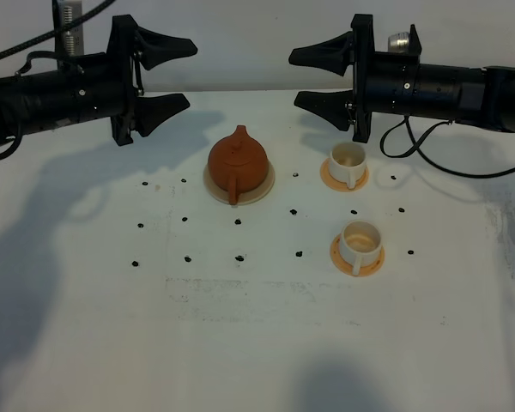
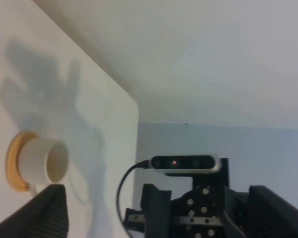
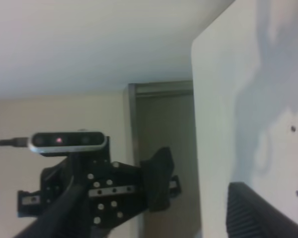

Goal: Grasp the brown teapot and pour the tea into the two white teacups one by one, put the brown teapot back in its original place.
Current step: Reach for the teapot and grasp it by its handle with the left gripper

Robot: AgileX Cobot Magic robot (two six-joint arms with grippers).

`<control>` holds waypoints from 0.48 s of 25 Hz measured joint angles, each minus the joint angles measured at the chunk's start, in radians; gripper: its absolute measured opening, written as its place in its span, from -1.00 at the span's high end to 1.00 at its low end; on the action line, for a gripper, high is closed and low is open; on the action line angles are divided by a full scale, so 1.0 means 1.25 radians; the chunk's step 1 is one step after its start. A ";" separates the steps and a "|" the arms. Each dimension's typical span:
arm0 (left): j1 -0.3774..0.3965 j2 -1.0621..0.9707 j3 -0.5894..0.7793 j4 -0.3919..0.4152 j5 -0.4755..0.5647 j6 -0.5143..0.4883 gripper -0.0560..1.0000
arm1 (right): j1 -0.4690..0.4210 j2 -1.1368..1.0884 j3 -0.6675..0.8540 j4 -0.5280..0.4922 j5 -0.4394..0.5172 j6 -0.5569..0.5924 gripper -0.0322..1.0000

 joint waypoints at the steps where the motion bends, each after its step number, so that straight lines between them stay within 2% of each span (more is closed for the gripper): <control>1: 0.000 0.000 0.000 0.000 0.000 0.025 -0.42 | 0.000 0.000 0.000 0.000 -0.002 -0.018 -0.15; 6: 0.000 0.000 -0.001 0.000 0.001 0.180 -0.36 | 0.000 0.000 0.000 0.000 -0.020 -0.099 -0.15; 12: 0.000 0.000 -0.052 0.007 0.049 0.384 -0.24 | 0.000 0.000 -0.035 -0.003 -0.027 -0.256 -0.15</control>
